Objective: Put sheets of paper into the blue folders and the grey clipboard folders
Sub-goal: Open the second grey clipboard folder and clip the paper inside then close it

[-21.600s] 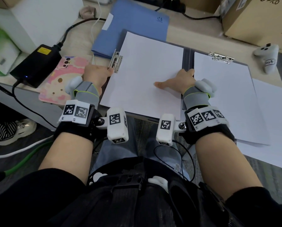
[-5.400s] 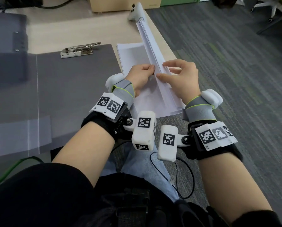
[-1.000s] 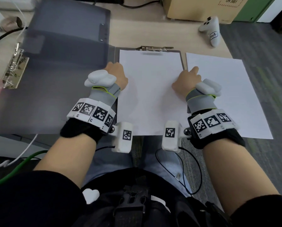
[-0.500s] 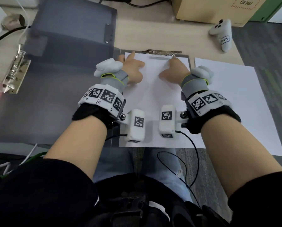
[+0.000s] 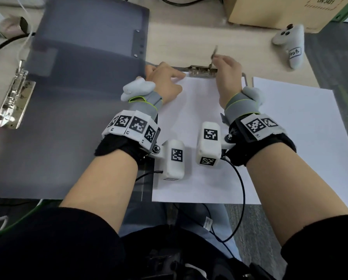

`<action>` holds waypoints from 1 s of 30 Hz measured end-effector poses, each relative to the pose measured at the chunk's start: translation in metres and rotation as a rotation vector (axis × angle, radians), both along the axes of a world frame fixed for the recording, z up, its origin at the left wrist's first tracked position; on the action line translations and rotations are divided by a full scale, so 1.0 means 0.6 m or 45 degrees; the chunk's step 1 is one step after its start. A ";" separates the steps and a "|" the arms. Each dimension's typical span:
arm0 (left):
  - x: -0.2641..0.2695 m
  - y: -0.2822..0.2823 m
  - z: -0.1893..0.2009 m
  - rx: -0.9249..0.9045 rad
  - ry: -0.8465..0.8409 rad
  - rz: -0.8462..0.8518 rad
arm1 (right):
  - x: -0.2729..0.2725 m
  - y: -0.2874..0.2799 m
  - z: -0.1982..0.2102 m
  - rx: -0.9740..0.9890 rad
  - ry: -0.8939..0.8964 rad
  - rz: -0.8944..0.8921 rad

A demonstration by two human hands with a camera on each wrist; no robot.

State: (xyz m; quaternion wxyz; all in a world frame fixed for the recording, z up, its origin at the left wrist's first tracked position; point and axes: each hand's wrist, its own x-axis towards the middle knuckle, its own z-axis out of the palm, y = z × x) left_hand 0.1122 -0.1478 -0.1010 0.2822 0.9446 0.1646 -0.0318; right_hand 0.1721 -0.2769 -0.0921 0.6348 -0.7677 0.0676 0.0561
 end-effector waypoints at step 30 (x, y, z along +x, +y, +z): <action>0.018 0.030 -0.026 -0.224 -0.134 0.083 | 0.065 0.074 0.051 -1.539 0.047 0.884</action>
